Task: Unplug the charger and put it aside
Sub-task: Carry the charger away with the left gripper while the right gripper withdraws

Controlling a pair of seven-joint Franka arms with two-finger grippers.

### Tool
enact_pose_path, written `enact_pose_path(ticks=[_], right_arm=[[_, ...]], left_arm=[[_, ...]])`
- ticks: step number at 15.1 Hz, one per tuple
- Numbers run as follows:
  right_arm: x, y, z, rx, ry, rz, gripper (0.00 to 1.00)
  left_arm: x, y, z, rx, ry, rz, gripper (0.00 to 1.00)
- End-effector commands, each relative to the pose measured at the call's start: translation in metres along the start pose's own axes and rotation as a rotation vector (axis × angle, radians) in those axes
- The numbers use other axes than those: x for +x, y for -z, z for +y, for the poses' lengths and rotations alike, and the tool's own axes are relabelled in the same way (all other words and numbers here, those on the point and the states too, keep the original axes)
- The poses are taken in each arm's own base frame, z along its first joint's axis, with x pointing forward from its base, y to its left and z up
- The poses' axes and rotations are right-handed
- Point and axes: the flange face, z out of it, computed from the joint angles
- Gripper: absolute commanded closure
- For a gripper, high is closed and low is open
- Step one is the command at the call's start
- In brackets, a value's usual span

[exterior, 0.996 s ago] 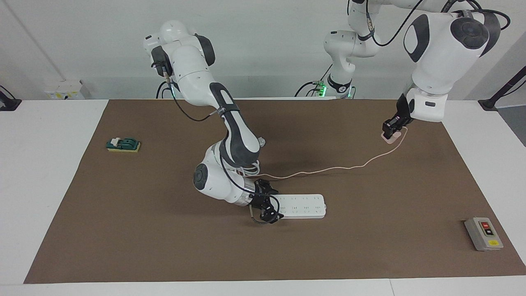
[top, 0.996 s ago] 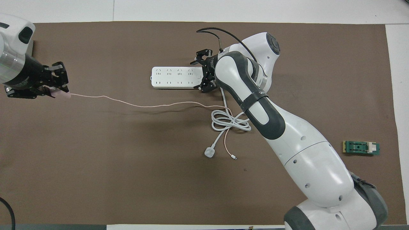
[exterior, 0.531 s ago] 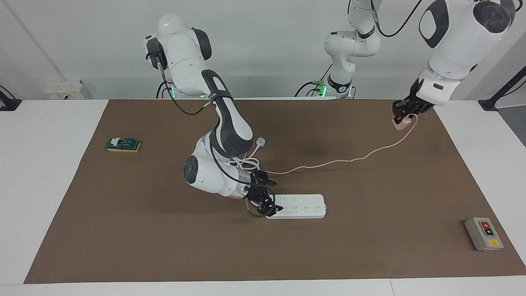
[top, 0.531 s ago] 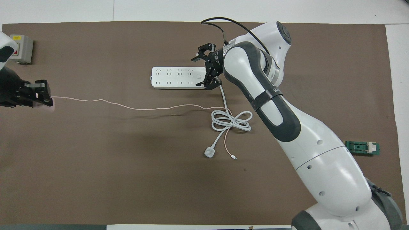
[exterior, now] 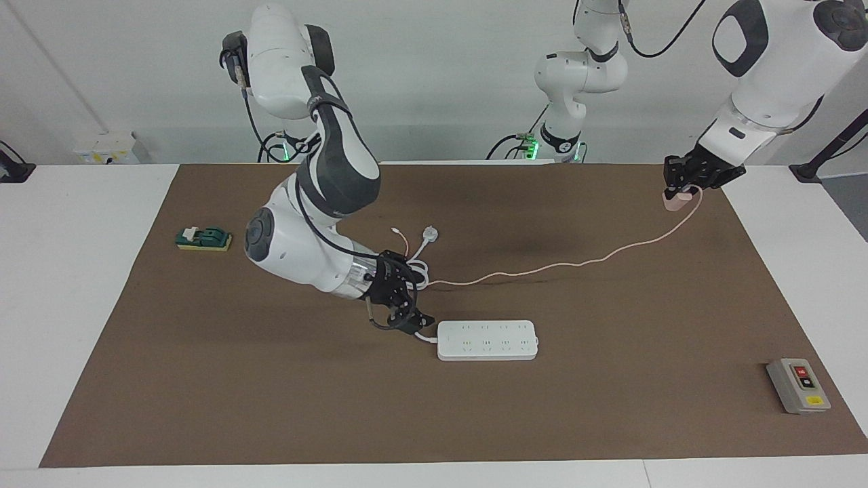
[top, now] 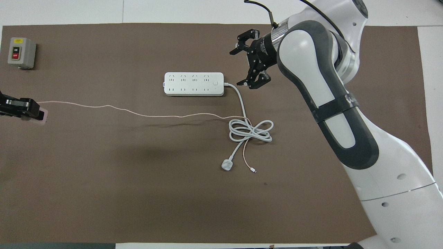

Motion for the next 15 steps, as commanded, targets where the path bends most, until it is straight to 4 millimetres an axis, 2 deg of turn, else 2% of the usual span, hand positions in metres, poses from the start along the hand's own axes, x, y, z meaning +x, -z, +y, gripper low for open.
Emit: enact_pose_path(ticks=[1, 4, 7, 9, 12, 14, 15], right_arm=[[-0.011, 0.043, 0.014, 0.004, 0.023, 0.073, 0.00], [-0.022, 0.081, 0.031, 0.023, 0.057, 0.127, 0.00], [-0.018, 0.116, 0.041, 0.041, 0.072, 0.164, 0.00], [-0.008, 0.142, 0.047, 0.048, 0.090, 0.164, 0.00], [0.007, 0.174, 0.058, 0.036, 0.200, 0.171, 0.00], [0.018, 0.192, 0.066, 0.005, 0.319, 0.209, 0.00], [0.022, 0.200, 0.070, -0.013, 0.384, 0.226, 0.00]], left_arm=[[-0.020, -0.027, -0.001, -0.016, -0.022, 0.079, 1.00], [-0.026, -0.051, -0.001, -0.066, 0.001, 0.126, 1.00], [-0.025, -0.084, -0.010, -0.130, 0.056, 0.145, 1.00], [-0.023, -0.109, -0.013, -0.133, 0.074, 0.164, 1.00], [-0.023, -0.159, -0.021, -0.117, 0.087, 0.174, 1.00], [-0.031, -0.189, -0.039, -0.098, 0.069, 0.189, 1.00], [-0.033, -0.195, -0.044, -0.098, 0.058, 0.179, 1.00]])
